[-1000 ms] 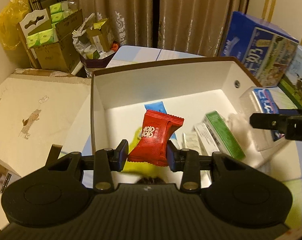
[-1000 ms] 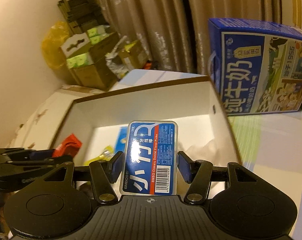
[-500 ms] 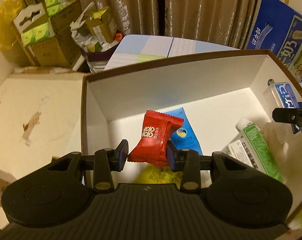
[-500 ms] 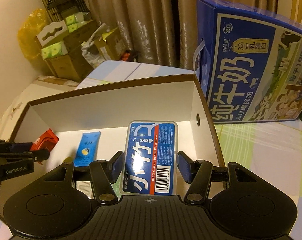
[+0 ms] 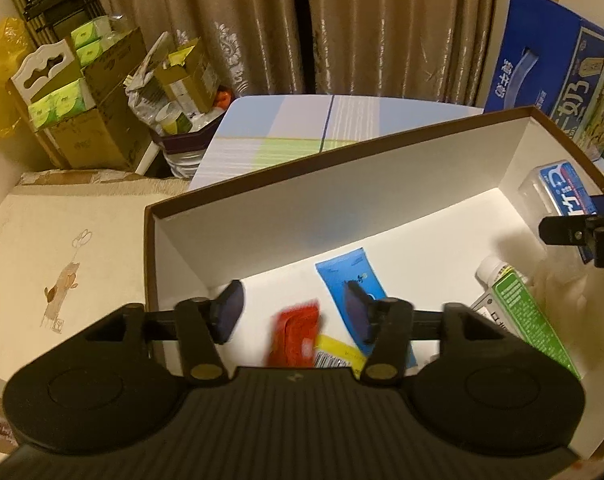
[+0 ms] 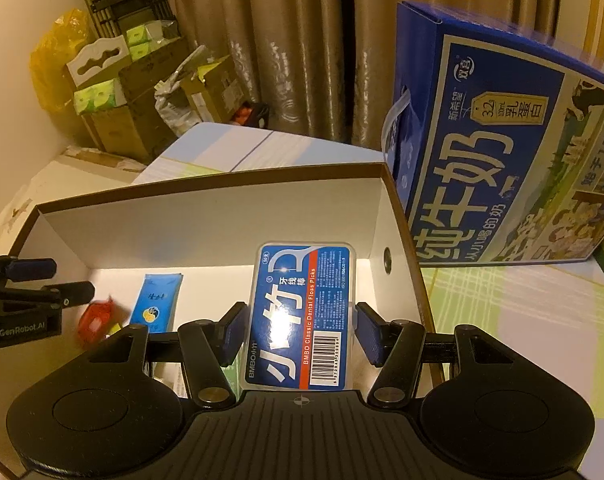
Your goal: Organize objects
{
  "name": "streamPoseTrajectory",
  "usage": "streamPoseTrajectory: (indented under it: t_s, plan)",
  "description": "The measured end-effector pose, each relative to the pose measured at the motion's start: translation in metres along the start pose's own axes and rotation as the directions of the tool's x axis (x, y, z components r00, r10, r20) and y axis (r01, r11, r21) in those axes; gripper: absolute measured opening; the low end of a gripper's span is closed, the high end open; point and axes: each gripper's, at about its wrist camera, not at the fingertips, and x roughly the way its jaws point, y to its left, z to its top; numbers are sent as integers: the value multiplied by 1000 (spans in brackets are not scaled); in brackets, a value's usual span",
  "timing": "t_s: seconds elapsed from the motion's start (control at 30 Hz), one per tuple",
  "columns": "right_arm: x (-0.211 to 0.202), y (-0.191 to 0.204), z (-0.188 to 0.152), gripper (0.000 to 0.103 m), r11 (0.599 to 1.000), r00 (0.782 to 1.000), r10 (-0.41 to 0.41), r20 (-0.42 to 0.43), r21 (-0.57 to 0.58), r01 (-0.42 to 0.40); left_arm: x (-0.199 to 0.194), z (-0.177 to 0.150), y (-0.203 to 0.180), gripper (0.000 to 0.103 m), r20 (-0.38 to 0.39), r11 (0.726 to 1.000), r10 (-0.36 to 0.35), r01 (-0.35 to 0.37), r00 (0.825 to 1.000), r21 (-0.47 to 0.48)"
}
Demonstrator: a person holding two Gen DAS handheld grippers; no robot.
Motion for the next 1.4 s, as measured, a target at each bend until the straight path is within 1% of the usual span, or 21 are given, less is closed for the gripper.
streamPoseTrajectory:
  t_s: [0.1, 0.17, 0.23, 0.3, 0.37, 0.43, 0.5, 0.57, 0.7, 0.83, 0.87, 1.23, 1.4]
  plan:
    - [1, 1, 2, 55, 1000, 1000, -12, 4, -7, 12, -1, 2, -1, 61, 11, 1000, -15, 15, 1000, 7]
    - [2, 0, 3, 55, 1000, 1000, -21, 7, -9, 21, -2, 4, -1, 71, 18, 1000, -23, 23, 1000, 9]
    - [3, 0, 5, 55, 999, 999, -30, 23, -15, 30, -3, 5, 0, 73, 32, 999, -31, 30, 999, 9]
    - [1, 1, 7, 55, 999, 998, -39, 48, -20, 40, -5, 7, 2, 77, 40, 999, -36, 35, 999, 8]
    - [-1, 0, 9, 55, 999, 997, -30, 65, -10, 31, -9, 7, 2, 83, 54, 999, -51, 51, 997, 9]
    - [-5, -1, 11, 55, 1000, 996, -22, 83, 1, 22, -12, 7, 3, 85, 60, 998, -57, 57, 997, 8]
    - [-10, -1, 10, 55, 1000, 996, -19, 88, 7, 18, -18, 7, 4, 86, 69, 998, -68, 68, 995, 6]
    - [-18, 0, 7, 56, 1000, 997, -9, 81, 16, 8, -24, 5, 6, 91, 75, 997, -80, 80, 994, 0]
    - [-36, 1, -4, 57, 999, 997, 22, 80, 38, -25, -38, -2, 7, 95, 84, 995, -96, 98, 992, -18]
    - [-57, 4, -17, 63, 996, 996, 51, 78, 65, -56, -57, -12, 8, 98, 89, 993, -104, 109, 991, -46]
    - [-62, 5, -19, 64, 996, 995, 58, 75, 67, -63, -63, -15, 9, 100, 93, 992, -106, 111, 990, -54]
    - [-128, 19, -54, 67, 993, 990, 98, 106, 59, -104, -131, -50, -2, 102, 128, 988, -102, 115, 986, -102]
    - [-154, 24, -73, 67, 991, 987, 113, 113, 57, -120, -164, -70, -12, 102, 135, 983, -116, 133, 984, -124]
